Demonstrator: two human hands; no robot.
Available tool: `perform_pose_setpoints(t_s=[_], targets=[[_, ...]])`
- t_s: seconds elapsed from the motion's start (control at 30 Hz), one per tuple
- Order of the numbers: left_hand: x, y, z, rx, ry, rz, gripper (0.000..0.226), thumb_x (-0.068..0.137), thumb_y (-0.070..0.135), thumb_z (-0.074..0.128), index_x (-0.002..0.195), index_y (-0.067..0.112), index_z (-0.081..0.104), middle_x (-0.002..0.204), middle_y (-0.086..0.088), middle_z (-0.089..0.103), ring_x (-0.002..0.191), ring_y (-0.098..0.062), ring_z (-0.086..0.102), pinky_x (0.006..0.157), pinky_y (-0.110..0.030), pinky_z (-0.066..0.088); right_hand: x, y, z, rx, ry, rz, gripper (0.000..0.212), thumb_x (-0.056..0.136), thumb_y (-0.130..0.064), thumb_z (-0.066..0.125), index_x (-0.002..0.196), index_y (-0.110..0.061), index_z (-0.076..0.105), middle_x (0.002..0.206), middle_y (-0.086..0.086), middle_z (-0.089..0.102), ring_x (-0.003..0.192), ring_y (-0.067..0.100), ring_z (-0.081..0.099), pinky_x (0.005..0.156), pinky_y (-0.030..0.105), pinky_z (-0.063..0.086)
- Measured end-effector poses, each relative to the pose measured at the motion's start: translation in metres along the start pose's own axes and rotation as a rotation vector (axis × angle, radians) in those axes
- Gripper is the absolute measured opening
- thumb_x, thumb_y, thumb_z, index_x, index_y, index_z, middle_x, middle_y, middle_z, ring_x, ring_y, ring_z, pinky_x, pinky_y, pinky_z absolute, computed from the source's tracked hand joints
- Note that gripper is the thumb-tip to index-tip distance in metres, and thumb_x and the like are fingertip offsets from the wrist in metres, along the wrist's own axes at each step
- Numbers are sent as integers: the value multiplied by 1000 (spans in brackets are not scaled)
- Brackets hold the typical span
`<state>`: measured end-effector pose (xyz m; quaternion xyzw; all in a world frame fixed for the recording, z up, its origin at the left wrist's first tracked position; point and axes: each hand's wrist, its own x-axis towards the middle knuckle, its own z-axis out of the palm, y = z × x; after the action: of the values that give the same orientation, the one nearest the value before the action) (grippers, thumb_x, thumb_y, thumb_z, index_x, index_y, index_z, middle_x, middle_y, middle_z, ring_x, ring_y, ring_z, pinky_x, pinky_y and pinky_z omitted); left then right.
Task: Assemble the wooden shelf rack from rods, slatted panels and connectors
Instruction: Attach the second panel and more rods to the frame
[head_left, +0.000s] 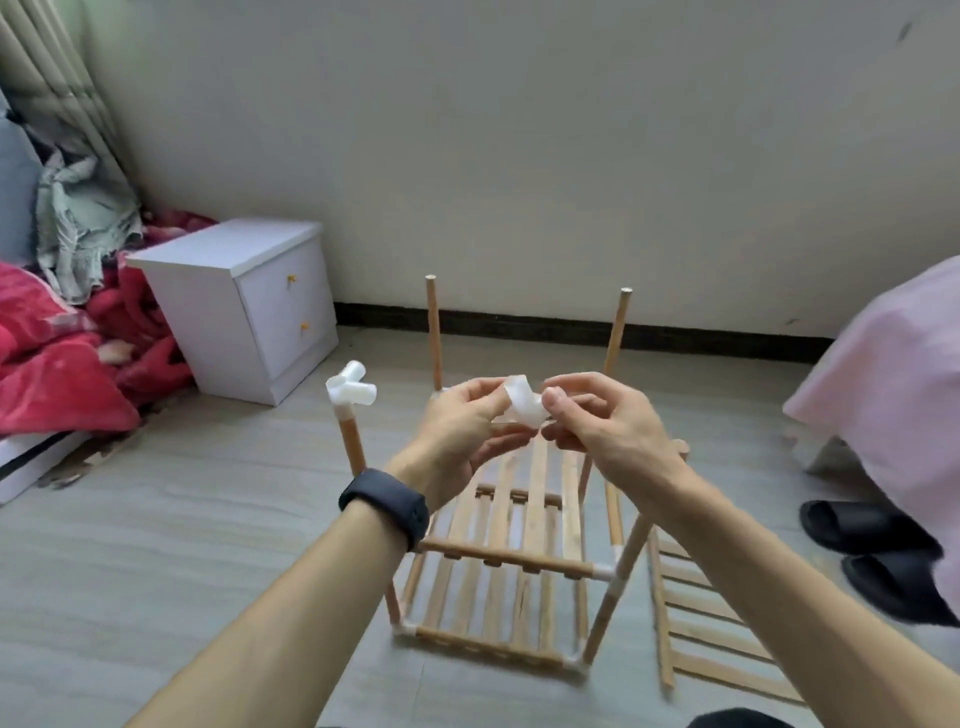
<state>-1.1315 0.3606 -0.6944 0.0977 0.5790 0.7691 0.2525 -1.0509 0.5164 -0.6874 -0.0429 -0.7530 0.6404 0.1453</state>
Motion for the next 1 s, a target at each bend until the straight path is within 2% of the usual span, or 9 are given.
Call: perform_pose_setpoints(t_s=[0.1, 0.2, 0.33, 0.43, 0.5, 0.63, 0.7, 0.83, 1.0], targets=[[3, -2, 29, -66, -59, 91, 25, 101, 27, 58, 119, 13, 67, 103, -13, 76, 97, -30, 74, 76, -31, 59, -4, -11, -14, 107, 128, 20, 22, 97, -35, 66, 111, -18, 67, 92, 0, 78, 87, 17, 77, 70, 24, 60], [-1, -18, 35, -4, -160, 144, 25, 98, 31, 62, 121, 22, 69, 111, -10, 75, 104, -27, 72, 80, -29, 58, -14, -3, -18, 261, 181, 139, 30, 101, -38, 59, 111, -11, 67, 91, 6, 79, 81, 18, 76, 71, 26, 60], [-3, -25, 29, 125, -79, 225, 33, 90, 39, 70, 117, 21, 70, 104, -7, 76, 94, -23, 73, 77, -28, 58, -27, 11, -21, 204, 135, 198, 31, 106, -35, 50, 111, -12, 69, 94, 5, 79, 78, 15, 74, 69, 23, 58], [-4, -24, 27, 119, -34, 225, 36, 84, 43, 71, 114, 21, 72, 99, -5, 76, 86, -19, 71, 77, -29, 58, -32, 14, -19, 150, 88, 156, 19, 106, -29, 54, 114, -20, 68, 99, -2, 78, 84, 17, 76, 69, 22, 58], [-4, -25, 24, 104, -39, 217, 33, 86, 41, 70, 113, 22, 75, 98, -4, 76, 83, -17, 70, 76, -27, 58, -32, 14, -20, 130, 124, 101, 15, 103, -25, 60, 116, -21, 66, 100, 1, 77, 84, 19, 76, 70, 23, 59], [-5, -27, 20, 78, -45, 185, 31, 87, 41, 67, 110, 25, 78, 104, -4, 75, 90, -22, 70, 80, -32, 59, -32, 14, -30, 133, 150, 53, 31, 99, -25, 65, 129, -29, 57, 105, 6, 76, 85, 23, 76, 74, 28, 62], [-7, -28, 21, 97, -72, 158, 29, 90, 42, 63, 107, 25, 79, 105, -4, 75, 91, -20, 72, 76, -30, 59, -33, 17, -34, 113, 118, 48, 36, 98, -28, 66, 132, -33, 57, 107, 5, 76, 86, 24, 76, 74, 28, 62], [-9, -31, 27, 151, -90, 115, 33, 90, 46, 60, 106, 25, 80, 96, 1, 75, 79, -7, 69, 68, -21, 55, -37, 22, -40, 90, -2, 60, 27, 97, -31, 67, 124, -28, 68, 106, 5, 75, 87, 25, 77, 73, 26, 61], [-8, -33, 35, 136, -133, 113, 35, 88, 47, 59, 112, 29, 76, 93, 4, 75, 76, -8, 68, 69, -23, 55, -40, 24, -42, 42, -34, 36, 27, 92, -34, 69, 115, -20, 72, 95, 1, 76, 83, 23, 76, 72, 27, 60]])
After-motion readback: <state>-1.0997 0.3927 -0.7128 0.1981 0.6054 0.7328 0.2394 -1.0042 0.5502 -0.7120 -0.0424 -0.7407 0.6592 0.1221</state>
